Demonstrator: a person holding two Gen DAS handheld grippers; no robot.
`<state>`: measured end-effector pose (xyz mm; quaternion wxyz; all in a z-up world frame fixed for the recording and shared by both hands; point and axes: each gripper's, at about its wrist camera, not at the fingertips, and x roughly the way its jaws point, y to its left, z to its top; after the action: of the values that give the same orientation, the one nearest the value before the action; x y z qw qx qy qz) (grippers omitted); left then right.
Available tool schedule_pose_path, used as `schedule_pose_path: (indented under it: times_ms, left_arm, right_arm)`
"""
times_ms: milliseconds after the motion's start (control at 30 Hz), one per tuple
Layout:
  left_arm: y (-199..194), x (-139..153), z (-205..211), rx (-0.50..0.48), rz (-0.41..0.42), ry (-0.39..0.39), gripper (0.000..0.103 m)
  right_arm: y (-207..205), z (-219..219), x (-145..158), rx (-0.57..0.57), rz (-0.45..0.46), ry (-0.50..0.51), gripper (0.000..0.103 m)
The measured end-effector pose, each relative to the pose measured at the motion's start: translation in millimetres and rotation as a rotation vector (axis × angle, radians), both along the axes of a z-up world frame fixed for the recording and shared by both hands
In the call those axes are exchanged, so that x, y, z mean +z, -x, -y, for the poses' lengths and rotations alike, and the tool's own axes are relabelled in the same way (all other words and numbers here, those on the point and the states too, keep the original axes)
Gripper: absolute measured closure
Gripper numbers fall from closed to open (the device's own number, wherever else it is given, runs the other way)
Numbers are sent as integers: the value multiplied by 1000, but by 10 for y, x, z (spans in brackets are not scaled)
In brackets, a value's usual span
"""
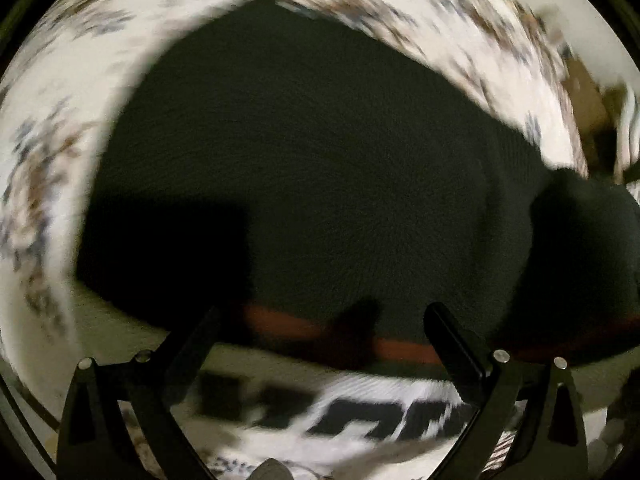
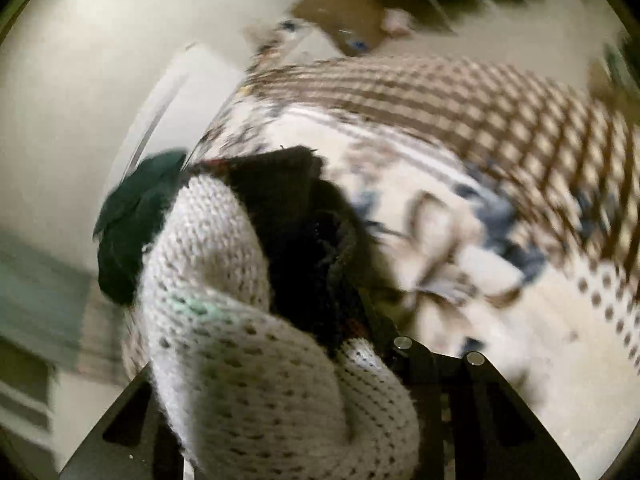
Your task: Fold small clothes
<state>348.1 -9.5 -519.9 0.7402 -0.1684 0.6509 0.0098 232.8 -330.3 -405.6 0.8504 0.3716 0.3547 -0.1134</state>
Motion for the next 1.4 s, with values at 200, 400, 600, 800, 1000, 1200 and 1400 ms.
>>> schedule_pose_path:
  times_ms: [200,400,600,800,1000,1200,1400]
  left_arm:
    - [480,261,-788,205,33,-91,0]
    - [1062,52,-1724,402,-53,-151,0]
    - [1485,-90,-2068,499,-95,-101,0]
    - [1571,-58,-1933,494,-82,-7,0]
    - [1483,247,-1553,483,-11,132,0]
    - [984,155,-976,494,-6,286,0]
    - [674,-203,-761,593,-4,280,11]
  right_arm:
    - [-357,-1371,265,293,12,247,67]
    - [-207,-3499,-304,824,-3,706,68]
    - [227,-4137,-858,1052,-25,1044,60]
    - [193,-4006,-386,1182,-129,721,24]
    - [-3,-3253,55,1148,-193,40,11]
    - [-400,-1914,-20,819,-318,24,11]
    - [-615,-1018,-121,663,-386,15,11]
